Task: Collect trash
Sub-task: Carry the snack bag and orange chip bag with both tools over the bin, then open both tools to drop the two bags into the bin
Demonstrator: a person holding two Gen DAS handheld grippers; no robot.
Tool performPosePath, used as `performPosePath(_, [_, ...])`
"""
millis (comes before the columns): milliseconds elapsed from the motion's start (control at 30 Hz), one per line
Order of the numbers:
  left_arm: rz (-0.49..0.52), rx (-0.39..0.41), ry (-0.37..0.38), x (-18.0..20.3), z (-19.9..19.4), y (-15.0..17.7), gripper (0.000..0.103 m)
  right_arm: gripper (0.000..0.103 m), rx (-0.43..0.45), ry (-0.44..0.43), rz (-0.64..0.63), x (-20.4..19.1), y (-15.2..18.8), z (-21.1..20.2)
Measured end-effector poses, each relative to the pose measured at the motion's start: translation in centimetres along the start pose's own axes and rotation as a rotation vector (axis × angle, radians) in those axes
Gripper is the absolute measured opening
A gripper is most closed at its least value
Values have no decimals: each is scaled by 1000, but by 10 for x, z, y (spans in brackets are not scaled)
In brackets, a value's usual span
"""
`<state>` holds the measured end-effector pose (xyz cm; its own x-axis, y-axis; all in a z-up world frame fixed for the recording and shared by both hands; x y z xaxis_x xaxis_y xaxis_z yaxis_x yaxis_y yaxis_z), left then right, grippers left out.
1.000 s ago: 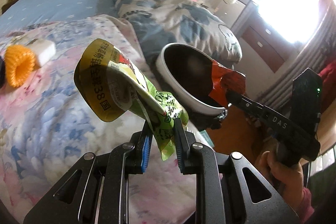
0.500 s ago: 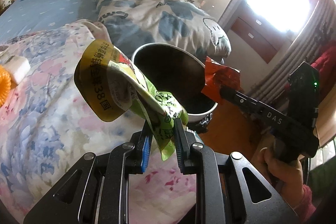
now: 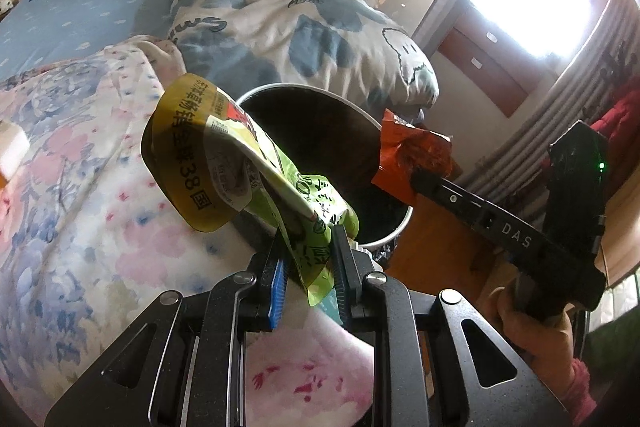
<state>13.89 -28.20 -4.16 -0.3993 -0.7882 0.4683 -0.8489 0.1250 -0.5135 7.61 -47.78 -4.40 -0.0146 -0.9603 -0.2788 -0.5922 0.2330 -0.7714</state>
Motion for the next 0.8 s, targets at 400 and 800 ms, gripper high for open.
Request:
performPosePath(400, [18, -36, 12, 14, 25, -13, 19, 9, -20, 4, 9, 15, -7, 10])
performPosePath(800, [15, -55, 4, 17, 36, -17, 19, 9, -32, 10, 10, 22, -13, 18])
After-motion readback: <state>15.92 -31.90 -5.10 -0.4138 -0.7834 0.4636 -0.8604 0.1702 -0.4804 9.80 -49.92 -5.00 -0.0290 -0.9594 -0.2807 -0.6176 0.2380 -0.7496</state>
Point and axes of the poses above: each gripper's, at about its wrist camera, not at the fingertips, and z roughly the way its jaws point, x to its right, y to its underside, the point moved 1 cm from there along z, roughly the way its jaws point, and after that the axes turned 12 degrees about -z, right-handed, at the moved point
